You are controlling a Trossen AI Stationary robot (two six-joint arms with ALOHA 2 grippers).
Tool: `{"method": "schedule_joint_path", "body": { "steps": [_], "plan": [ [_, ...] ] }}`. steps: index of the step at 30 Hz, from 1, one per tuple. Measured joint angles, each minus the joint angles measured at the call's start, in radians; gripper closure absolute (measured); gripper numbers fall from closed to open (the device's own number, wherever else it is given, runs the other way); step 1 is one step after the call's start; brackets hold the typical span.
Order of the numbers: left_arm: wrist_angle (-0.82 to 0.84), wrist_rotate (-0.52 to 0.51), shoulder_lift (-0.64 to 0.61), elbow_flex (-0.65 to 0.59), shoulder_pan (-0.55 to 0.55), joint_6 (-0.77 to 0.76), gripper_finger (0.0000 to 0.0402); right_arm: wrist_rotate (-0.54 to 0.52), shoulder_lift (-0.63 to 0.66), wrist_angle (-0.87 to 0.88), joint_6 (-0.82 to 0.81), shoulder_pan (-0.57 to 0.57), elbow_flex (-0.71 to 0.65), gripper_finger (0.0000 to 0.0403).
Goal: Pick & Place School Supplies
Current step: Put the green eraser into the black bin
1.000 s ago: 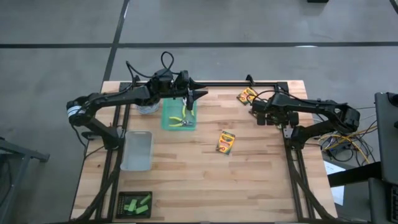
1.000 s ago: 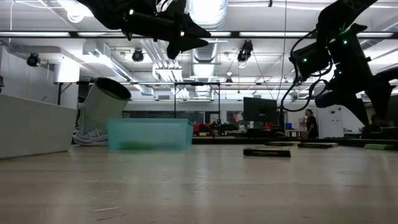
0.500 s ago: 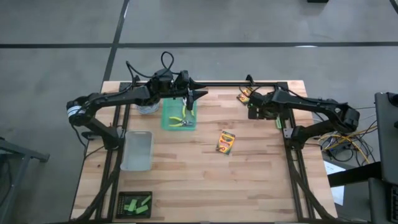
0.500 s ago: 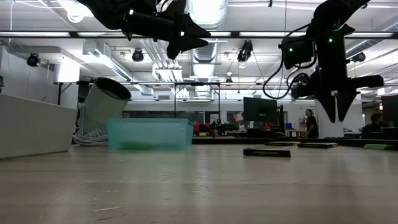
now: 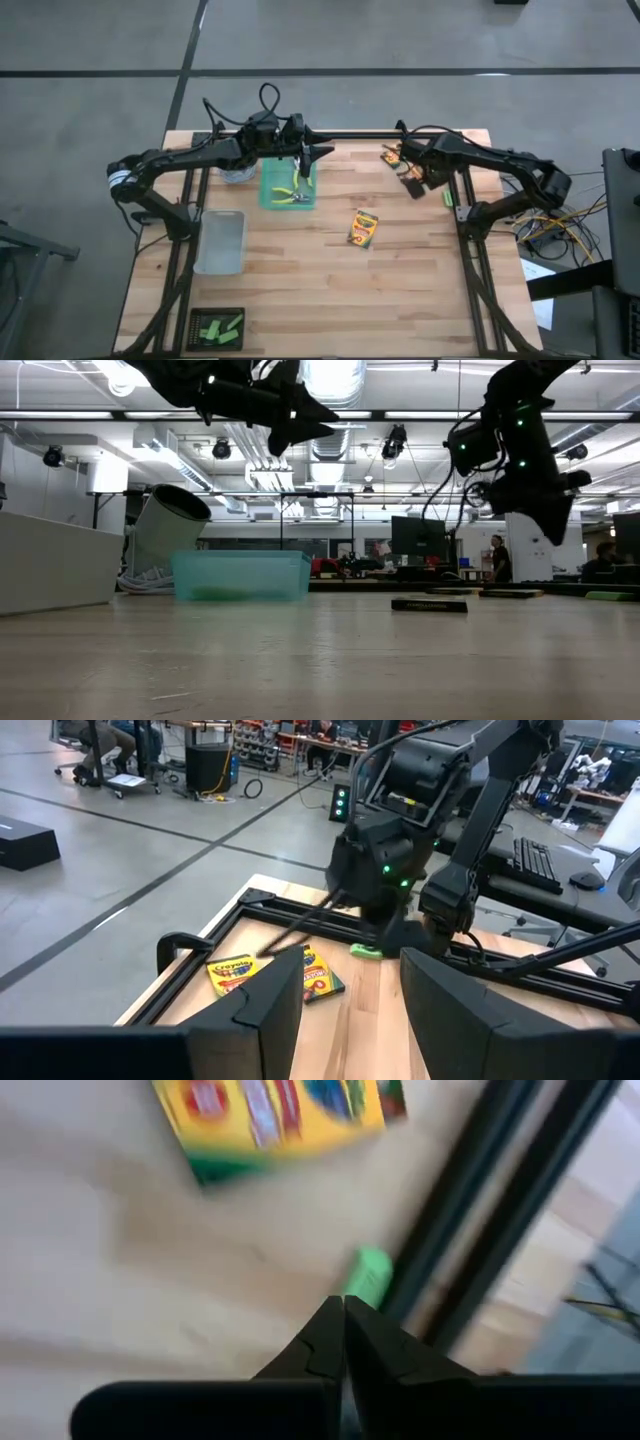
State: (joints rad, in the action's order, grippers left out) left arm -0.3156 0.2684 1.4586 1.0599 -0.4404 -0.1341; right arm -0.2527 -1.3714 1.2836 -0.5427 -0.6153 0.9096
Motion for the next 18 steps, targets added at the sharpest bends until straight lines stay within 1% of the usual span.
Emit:
{"method": "schedule_joint_path", "body": {
  "steps": [4,8,14,18],
  "plan": [
    [0.006,0.0,0.0,0.0,0.0,0.0,0.0229,0.0,-0.017,0.098,0.125,-0.002,-0.016,0.0394],
    [0.004,0.0,0.0,0.0,0.0,0.01,0.0229,0.05,-0.019,0.082,0.197,-0.001,-0.052,0.0394],
    [0.003,0.0,0.0,0.0,0.0,0.018,0.0229,0.052,-0.024,0.07,0.237,-0.008,-0.1,0.0394],
    [0.002,0.0,0.0,0.0,0.0,0.019,0.0229,0.052,-0.052,0.067,0.275,-0.013,-0.116,0.0394]
  ]
}}
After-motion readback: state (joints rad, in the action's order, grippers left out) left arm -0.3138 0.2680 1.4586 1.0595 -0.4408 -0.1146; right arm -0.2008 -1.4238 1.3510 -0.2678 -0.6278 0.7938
